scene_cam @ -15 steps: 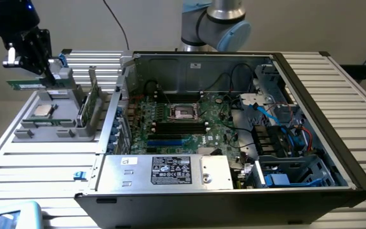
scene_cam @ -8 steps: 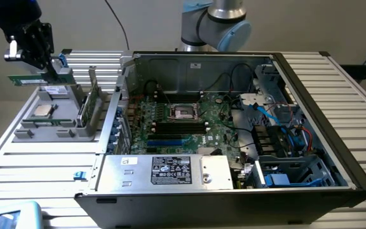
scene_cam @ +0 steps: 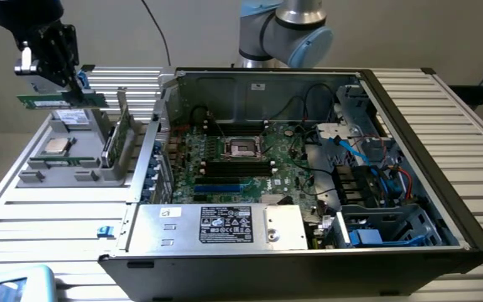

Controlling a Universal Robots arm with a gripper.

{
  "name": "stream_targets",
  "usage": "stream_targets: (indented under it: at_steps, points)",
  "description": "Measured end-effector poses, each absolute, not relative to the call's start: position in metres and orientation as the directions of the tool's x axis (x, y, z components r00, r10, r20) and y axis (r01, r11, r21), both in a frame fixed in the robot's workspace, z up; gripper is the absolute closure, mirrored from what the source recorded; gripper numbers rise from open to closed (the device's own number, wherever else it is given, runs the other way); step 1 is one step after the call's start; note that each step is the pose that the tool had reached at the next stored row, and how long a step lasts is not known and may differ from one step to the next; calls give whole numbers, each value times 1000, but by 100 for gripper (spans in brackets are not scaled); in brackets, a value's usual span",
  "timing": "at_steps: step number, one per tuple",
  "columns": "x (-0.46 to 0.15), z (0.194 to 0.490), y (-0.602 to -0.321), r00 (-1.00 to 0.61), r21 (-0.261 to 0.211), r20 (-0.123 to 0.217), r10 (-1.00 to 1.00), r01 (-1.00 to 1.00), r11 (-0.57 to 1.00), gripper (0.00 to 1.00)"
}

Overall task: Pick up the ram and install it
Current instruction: 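Pick up the ram and move it above insertion slot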

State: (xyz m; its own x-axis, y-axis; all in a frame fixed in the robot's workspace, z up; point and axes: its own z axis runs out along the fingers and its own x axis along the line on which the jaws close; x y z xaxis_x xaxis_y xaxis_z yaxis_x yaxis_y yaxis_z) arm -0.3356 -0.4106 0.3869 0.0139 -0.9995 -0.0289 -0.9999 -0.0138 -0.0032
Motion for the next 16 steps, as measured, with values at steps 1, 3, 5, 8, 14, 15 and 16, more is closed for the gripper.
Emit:
stream_targets:
  at_steps: [1,3,5,8,14,15,16]
  points:
    - [-334,389,-411,14,-3,-29,-999,-1000,-14,87]
    - [-331,395,-411,14,-3,-29,-999,-1000,-14,87]
    - [-325,401,-411,14,-3,-27,-1000,-1000,-14,87]
    - [-313,408,-411,14,-3,-27,-1000,-1000,-14,87]
    - [-287,415,-411,14,0,-26,-1000,-1000,-14,87]
    - [-282,415,-411,14,0,-24,-1000,-1000,-14,87]
    - [-277,415,-411,14,1,-23,-1000,-1000,-14,87]
